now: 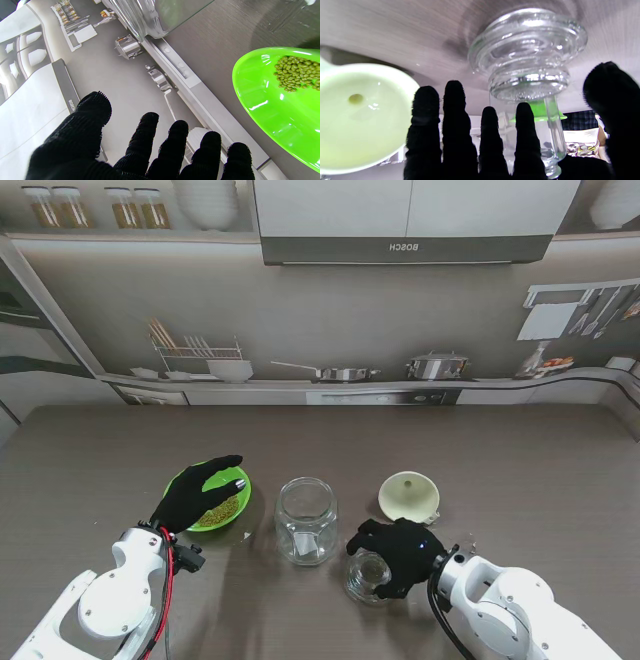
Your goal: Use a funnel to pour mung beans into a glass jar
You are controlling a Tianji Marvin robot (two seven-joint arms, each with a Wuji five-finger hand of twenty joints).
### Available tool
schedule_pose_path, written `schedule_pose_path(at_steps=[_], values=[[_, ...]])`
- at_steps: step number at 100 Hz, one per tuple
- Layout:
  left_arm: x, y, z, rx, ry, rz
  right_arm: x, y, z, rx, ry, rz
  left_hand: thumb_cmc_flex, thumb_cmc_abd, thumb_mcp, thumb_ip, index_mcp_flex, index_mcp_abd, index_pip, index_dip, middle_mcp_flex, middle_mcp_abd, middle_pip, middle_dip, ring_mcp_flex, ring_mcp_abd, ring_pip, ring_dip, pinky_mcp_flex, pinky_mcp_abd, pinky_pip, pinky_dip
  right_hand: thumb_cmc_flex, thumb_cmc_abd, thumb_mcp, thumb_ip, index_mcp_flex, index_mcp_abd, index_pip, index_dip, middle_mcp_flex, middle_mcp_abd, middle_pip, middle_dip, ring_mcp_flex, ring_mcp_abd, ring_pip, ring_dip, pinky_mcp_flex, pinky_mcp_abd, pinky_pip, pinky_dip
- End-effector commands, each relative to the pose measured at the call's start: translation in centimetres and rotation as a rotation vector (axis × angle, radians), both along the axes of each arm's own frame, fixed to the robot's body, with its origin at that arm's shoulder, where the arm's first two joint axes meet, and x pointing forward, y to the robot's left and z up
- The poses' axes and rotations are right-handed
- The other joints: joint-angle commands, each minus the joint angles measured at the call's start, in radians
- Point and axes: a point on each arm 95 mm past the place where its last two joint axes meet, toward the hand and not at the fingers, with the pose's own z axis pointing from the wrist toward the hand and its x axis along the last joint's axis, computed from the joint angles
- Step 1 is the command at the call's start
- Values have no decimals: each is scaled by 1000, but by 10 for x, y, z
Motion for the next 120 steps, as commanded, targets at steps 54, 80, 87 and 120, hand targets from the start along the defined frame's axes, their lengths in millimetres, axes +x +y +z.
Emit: schedule_pose_path(at_steps=[54,80,87,120], values=[[0,-2,-1,-1,7,-20,11,-3,66,11,-132,-197,-11,45,-20,34,-7,-12,-10,-2,1,0,-3,3,-7,-4,-9,-3,-12,-15,-15,7,-52,198,-165,92,17,88,15,16,143,-7,-47,-45,13,-11,-70,-46,-36,53,-129,-77],[-1,-1,-1,0,4,-17,31,-10,86,-35,-164,-297,-11,45,-20,34,-5,-11,-9,-2,0,1,-3,3,-7,-3,-9,-3,-12,-14,-14,7,-50,198,-173,94,31,93,13,10,154,-11,-65,-49,-6,-3,-106,-67,-62,52,-170,-111],[-1,-1,-1,0,4,-17,61,-20,62,-59,-137,-295,-11,45,-20,34,-5,-11,-9,-2,0,0,-4,2,-7,-4,-9,-2,-11,-15,-14,7,-50,209,-185,95,24,96,5,6,147,-3,-82,-56,-6,7,-121,-78,-61,55,-182,-126],[0,-1,-1,0,8,-22,101,-33,60,-98,-82,-377,-12,45,-20,34,-6,-12,-9,-2,1,1,-3,3,-7,-4,-9,-3,-11,-15,-14,7,-36,219,-214,103,14,112,-9,0,139,12,-121,-84,-1,22,-141,-93,-61,65,-189,-149]])
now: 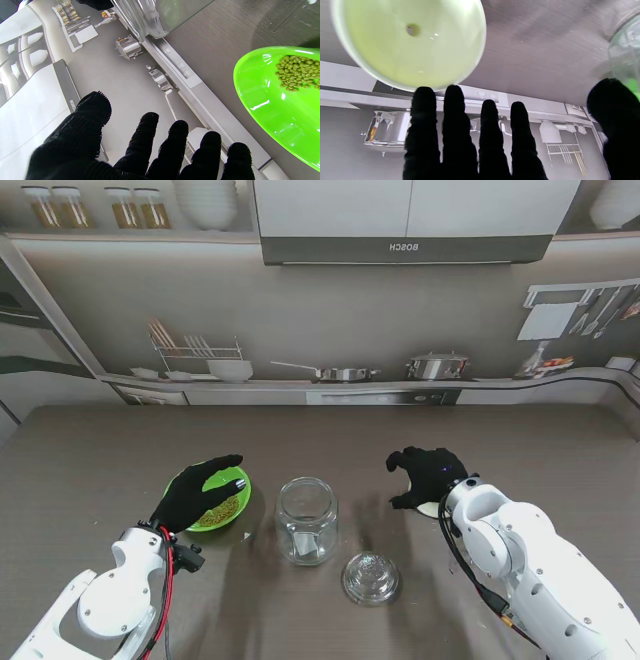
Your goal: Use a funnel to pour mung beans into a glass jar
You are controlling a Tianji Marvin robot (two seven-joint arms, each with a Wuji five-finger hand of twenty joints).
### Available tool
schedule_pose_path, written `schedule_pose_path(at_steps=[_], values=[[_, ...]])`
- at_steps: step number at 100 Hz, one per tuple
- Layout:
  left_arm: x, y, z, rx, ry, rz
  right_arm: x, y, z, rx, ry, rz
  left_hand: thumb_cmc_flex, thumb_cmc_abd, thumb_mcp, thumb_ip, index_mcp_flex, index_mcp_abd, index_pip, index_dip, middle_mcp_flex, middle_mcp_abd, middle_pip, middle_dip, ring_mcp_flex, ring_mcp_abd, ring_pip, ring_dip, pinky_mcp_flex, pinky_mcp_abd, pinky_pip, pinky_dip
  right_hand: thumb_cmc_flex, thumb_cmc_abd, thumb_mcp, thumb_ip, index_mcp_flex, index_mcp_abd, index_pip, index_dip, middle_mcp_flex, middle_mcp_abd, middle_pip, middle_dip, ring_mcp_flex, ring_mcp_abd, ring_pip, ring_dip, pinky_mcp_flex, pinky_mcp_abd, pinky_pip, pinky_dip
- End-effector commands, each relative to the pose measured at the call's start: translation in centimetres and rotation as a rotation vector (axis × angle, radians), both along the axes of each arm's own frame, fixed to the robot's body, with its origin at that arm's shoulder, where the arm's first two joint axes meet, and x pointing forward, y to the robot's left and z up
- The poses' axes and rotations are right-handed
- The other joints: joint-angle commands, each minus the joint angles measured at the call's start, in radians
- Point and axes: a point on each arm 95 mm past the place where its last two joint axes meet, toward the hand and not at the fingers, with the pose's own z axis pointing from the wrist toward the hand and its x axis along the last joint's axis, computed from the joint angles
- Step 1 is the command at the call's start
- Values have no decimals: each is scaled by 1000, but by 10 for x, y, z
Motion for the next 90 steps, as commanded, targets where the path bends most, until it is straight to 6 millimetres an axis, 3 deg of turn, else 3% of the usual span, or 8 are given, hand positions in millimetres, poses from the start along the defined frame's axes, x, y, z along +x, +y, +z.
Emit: schedule_pose_path(at_steps=[1,31,90], values=[[-1,-2,-2,0,12,-17,8,-4,-1,-5,0,-11,-13,45,-17,34,-6,-14,-10,-2,3,-4,-2,3,-6,-4,-9,-2,-11,-15,-14,7,-1,11,-24,32,-6,16,-10,-2,-14,11,-9,-8,9,20,1,7,-9,39,-12,-10],[0,-2,-1,-1,14,-13,6,-5,3,29,-26,-26,-12,45,-15,34,-6,-14,-9,-2,0,-2,-4,3,-6,-5,-9,-2,-12,-15,-15,7,-4,-3,-1,29,2,6,-4,0,-5,4,-2,-11,26,16,9,9,-2,43,-7,-15],[0,-2,-1,-6,15,-15,-10,5,33,107,-100,-40,-11,44,-16,34,-4,-13,-9,-2,0,-1,-3,3,-8,-5,-9,-2,-12,-15,-14,7,-5,-2,-8,27,11,-1,-14,-5,4,-1,-9,-15,30,8,6,10,1,46,-7,-20]])
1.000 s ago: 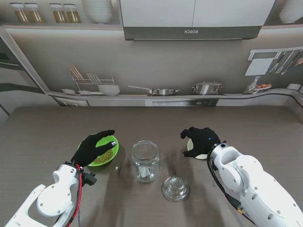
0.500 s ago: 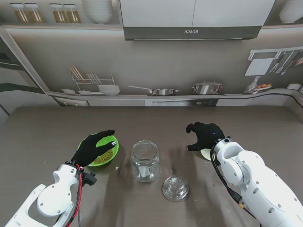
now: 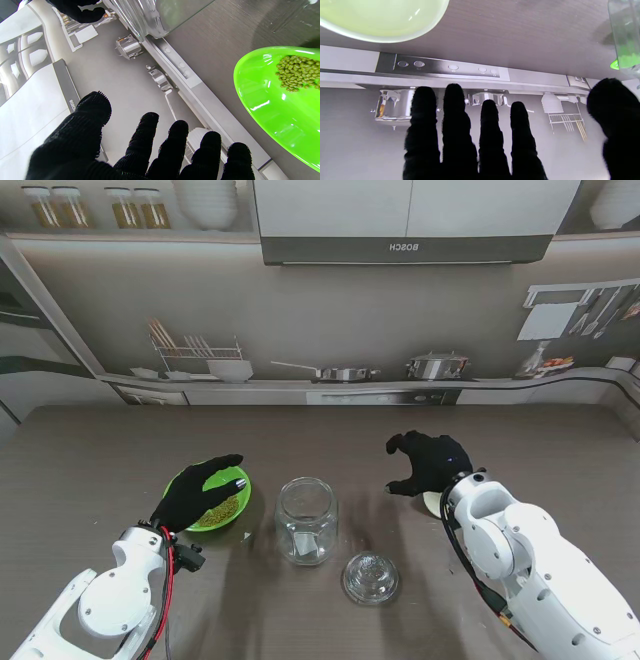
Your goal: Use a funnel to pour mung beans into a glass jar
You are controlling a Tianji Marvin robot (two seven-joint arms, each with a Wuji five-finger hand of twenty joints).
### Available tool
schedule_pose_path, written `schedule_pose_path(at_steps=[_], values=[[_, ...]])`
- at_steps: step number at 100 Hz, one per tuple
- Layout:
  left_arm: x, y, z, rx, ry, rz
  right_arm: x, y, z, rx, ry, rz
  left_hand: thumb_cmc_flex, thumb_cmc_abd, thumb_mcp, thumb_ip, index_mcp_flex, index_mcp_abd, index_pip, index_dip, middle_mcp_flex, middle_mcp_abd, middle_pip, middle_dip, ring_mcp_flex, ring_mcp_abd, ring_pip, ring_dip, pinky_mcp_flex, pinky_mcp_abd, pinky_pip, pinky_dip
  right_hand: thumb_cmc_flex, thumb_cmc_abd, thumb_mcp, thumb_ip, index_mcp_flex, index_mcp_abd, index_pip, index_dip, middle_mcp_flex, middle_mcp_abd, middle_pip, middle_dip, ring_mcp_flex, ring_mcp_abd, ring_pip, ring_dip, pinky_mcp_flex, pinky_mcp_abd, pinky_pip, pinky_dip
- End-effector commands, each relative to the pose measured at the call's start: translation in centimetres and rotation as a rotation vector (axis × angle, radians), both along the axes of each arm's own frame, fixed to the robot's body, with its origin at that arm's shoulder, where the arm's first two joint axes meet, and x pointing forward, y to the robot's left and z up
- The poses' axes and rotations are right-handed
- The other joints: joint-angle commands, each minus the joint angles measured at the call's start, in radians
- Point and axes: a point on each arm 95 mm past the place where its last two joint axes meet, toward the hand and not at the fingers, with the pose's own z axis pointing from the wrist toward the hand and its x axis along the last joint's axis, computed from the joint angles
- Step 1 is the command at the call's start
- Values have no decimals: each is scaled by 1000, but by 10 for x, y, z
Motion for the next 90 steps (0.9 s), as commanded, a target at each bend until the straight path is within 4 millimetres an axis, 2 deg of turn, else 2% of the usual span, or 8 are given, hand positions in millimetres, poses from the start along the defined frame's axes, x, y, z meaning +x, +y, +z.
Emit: schedule_pose_path(at_steps=[1,18,43,70,90], values=[[-1,-2,-1,-3,13,-16,-3,1,8,-1,-8,-7,-11,44,-16,34,-6,-13,-9,-2,-1,0,-4,2,-8,-5,-9,-2,-12,-15,-14,7,-7,-1,-8,26,12,-3,-14,-5,4,0,-9,-10,14,6,2,9,0,46,-7,-18],[0,-3,-2,-2,16,-18,-5,-9,19,-4,-30,-49,-10,44,-15,34,-7,-13,-9,-2,-1,0,-4,2,-9,-5,-10,-3,-12,-15,-14,7,-5,1,-13,27,13,-1,-18,-6,6,1,-13,-10,12,8,0,9,-1,47,-9,-19],[1,-5,-4,-2,24,-27,-8,-33,27,-38,-32,-111,-10,44,-16,34,-4,-13,-8,-2,-1,0,-3,3,-8,-4,-9,-2,-12,-16,-14,8,-6,1,-19,28,14,-3,-23,-7,2,2,-19,-11,8,2,-5,8,-5,47,-12,-21],[4,-11,-6,1,38,-45,-8,-67,26,-71,8,-155,-11,45,-16,34,-6,-15,-9,-2,-1,-3,-3,3,-10,-7,-10,-3,-12,-16,-14,8,-9,-23,-16,23,-5,0,-41,-11,-24,12,-29,-15,-16,2,-19,3,-30,54,-38,-31],[6,-16,-8,5,51,-63,-9,-86,21,-87,50,-137,-12,45,-18,34,-9,-13,-10,-2,-4,-3,-4,3,-11,-6,-10,-3,-13,-18,-14,8,-36,-64,21,5,-17,2,-61,-15,-40,16,-47,-26,-35,3,-32,-3,-48,61,-72,-42]])
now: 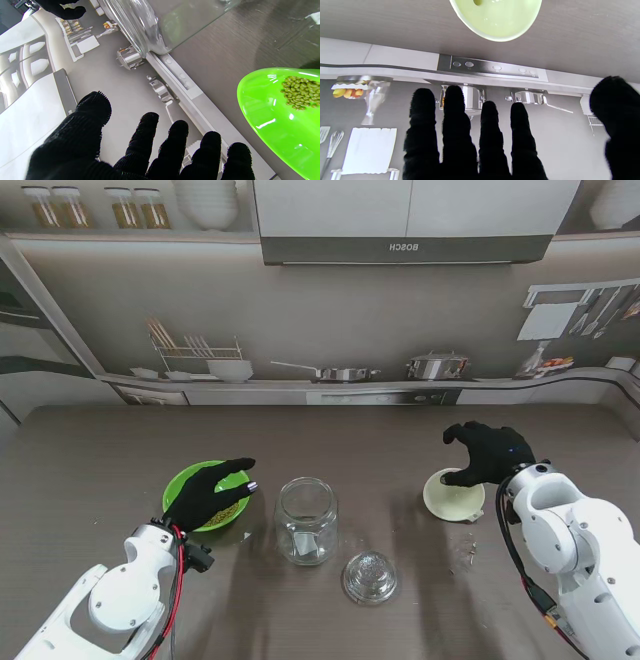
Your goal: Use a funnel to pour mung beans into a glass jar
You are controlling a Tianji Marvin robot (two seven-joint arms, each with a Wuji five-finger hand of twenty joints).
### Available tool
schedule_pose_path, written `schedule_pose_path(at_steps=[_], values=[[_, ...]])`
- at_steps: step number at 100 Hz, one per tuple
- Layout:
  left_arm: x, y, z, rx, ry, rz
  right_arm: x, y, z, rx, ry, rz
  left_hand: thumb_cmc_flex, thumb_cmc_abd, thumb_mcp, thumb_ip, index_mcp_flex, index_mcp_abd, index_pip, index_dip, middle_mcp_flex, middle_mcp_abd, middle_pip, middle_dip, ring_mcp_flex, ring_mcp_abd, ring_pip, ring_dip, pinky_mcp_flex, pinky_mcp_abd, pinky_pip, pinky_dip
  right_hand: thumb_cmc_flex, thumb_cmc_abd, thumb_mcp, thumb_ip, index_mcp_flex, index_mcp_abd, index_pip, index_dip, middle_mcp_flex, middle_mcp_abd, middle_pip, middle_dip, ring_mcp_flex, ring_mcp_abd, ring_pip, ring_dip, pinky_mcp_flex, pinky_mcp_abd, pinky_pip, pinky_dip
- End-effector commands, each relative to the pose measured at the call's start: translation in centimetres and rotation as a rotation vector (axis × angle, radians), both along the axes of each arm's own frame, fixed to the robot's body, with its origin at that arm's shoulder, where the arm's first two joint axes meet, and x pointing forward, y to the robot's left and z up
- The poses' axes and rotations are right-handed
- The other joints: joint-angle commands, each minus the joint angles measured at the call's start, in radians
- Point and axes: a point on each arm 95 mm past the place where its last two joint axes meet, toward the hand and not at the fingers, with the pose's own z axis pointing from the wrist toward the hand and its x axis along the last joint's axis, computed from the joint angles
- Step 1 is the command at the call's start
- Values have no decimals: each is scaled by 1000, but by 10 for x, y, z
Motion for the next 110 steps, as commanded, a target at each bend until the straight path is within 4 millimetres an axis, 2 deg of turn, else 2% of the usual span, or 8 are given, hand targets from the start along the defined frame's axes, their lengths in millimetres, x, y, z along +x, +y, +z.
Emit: schedule_pose_path(at_steps=[1,40,84,110], values=[[0,-4,-2,-1,19,-19,-2,-8,-9,-20,43,-5,-12,45,-18,34,-8,-14,-9,-2,-4,-3,-4,3,-11,-6,-10,-3,-13,-18,-14,8,-37,-40,23,4,-19,3,-17,-15,-28,17,-20,-13,-18,2,-15,-3,-20,50,-33,-17],[2,-7,-5,1,38,-33,5,-21,-28,-34,129,7,-10,47,-21,34,-11,-15,-10,-2,-5,-1,-4,3,-12,-7,-10,-3,-16,-20,-15,9,-67,-100,78,-20,-31,33,-32,-20,-40,41,-37,-30,-28,14,-26,-8,-35,63,-64,-22],[5,-9,-6,3,50,-43,19,-27,-44,-95,170,19,-8,48,-24,35,-13,-14,-11,-2,-7,-2,-4,3,-13,-7,-10,-2,-16,-21,-15,9,-110,-254,207,-64,-38,97,-6,-35,-60,47,-23,-31,-31,7,-27,-8,-45,62,-81,-16],[7,-11,-7,3,55,-46,31,-30,-57,-127,202,26,-8,49,-24,35,-15,-16,-12,-3,-6,-3,-4,3,-13,-6,-10,-2,-17,-21,-15,9,-102,-299,244,-75,-27,113,15,-43,-54,48,-14,-30,-20,9,-21,-7,-37,59,-79,-16]])
